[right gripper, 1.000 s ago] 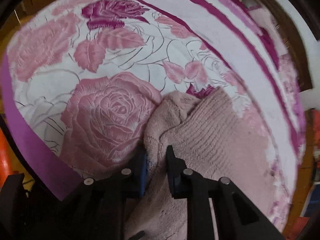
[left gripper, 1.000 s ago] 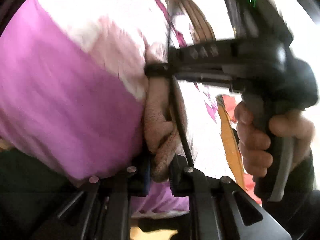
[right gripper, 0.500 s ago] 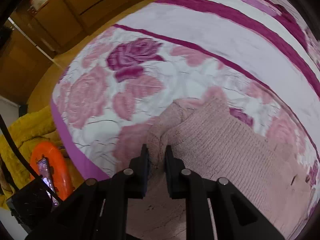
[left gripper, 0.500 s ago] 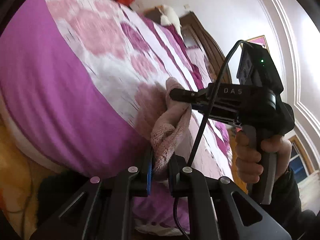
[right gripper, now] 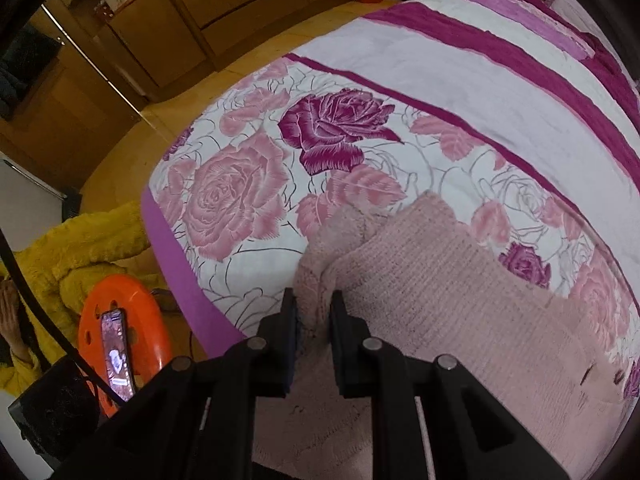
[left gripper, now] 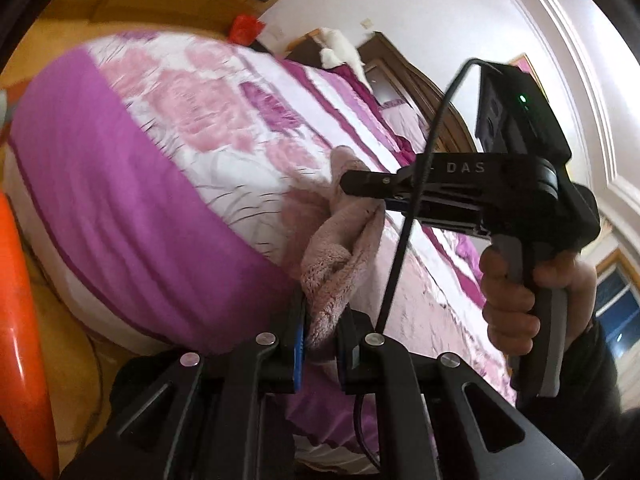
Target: Fold small clothes
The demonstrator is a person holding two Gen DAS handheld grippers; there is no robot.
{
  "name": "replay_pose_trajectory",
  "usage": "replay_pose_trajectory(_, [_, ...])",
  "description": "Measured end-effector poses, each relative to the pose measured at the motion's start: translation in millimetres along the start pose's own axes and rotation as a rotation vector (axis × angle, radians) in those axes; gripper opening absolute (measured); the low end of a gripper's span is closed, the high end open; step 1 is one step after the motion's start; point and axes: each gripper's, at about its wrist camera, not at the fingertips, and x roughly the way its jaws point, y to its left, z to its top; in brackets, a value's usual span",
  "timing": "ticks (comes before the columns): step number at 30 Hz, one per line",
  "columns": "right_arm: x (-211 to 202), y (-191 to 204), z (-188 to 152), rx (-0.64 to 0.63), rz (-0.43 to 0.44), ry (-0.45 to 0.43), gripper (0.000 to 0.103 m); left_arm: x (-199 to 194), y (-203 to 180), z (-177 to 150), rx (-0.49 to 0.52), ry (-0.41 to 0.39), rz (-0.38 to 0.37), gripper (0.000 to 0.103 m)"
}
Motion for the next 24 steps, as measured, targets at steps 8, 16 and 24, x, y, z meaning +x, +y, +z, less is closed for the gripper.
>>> replay_pose_trajectory(8, [-42.2, -8.2, -17.8, -0.078, -0.045, -0.056, 0.015, -1.6, -63.3, -16.7, 0.214, -0.026, 0.050, 0.000])
replay_pose_trajectory(16, [-79.3, -24.9, -43.2, -0.134, -0.086, -0.092, 0.015, 7.1, -120.9, -52.5, 0.440, -0.015, 0.104, 0.000])
replay_pose_trajectory(24, [-110.8, -56.9, -68.5, -0.129, -0.124, -0.124, 0.015, 22.0, -166.3, -79.0, 0.555, 0.015, 0.107, 0.000])
